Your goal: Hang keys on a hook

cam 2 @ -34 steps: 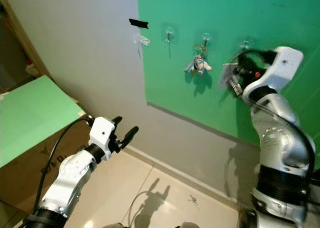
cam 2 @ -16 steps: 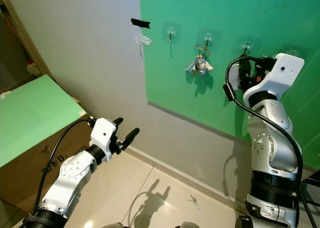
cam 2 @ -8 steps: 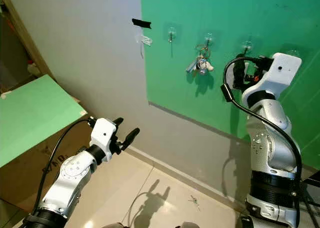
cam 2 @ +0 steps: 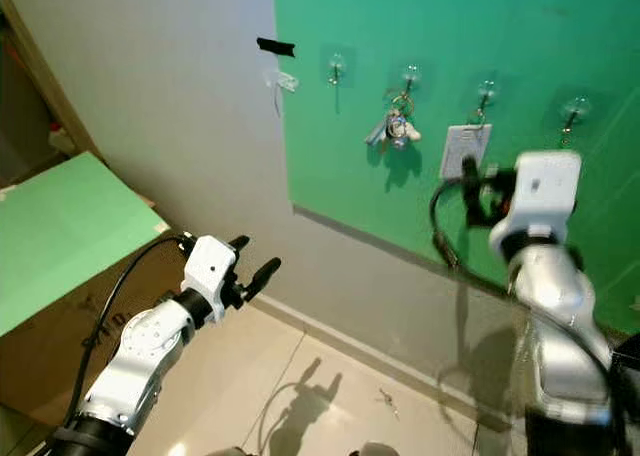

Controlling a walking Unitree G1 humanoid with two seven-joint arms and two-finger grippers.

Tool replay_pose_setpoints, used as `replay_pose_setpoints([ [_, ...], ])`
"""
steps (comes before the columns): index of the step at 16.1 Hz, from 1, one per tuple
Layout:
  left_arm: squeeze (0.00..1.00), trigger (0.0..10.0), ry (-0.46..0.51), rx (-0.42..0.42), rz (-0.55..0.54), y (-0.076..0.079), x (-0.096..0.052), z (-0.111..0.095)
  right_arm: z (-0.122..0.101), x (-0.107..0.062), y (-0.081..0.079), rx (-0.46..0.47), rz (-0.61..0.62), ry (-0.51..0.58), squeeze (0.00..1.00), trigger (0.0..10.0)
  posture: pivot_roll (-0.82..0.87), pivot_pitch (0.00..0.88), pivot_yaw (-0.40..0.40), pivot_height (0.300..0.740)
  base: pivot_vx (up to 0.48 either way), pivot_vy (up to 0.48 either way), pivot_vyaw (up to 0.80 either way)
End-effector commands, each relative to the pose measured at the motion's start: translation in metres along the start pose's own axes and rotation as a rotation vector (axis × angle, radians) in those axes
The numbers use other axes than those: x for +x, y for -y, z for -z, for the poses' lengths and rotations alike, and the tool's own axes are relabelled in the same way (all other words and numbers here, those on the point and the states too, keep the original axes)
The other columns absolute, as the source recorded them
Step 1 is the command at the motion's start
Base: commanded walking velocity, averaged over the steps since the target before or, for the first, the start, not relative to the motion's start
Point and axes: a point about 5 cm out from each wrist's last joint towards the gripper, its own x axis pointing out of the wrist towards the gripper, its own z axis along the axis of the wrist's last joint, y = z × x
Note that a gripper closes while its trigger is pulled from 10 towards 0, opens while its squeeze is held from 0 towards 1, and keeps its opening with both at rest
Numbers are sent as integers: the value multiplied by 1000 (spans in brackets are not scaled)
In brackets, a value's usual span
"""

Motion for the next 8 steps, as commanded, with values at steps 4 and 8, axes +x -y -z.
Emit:
replay_pose_setpoints([
  [4, 0, 10000, 7, -54, -77, -6, -9, 2, 47, -55, -31, 0, -99, -41, 0, 10000, -167, 0, 55, 722, 0, 0, 0],
  [8, 0, 10000, 36, 18, -176, -5, -50, 16, 107, -104, -39, 69, -59, -264, 0, 10000, -158, 0, 50, 722, 0, 0, 0],
])
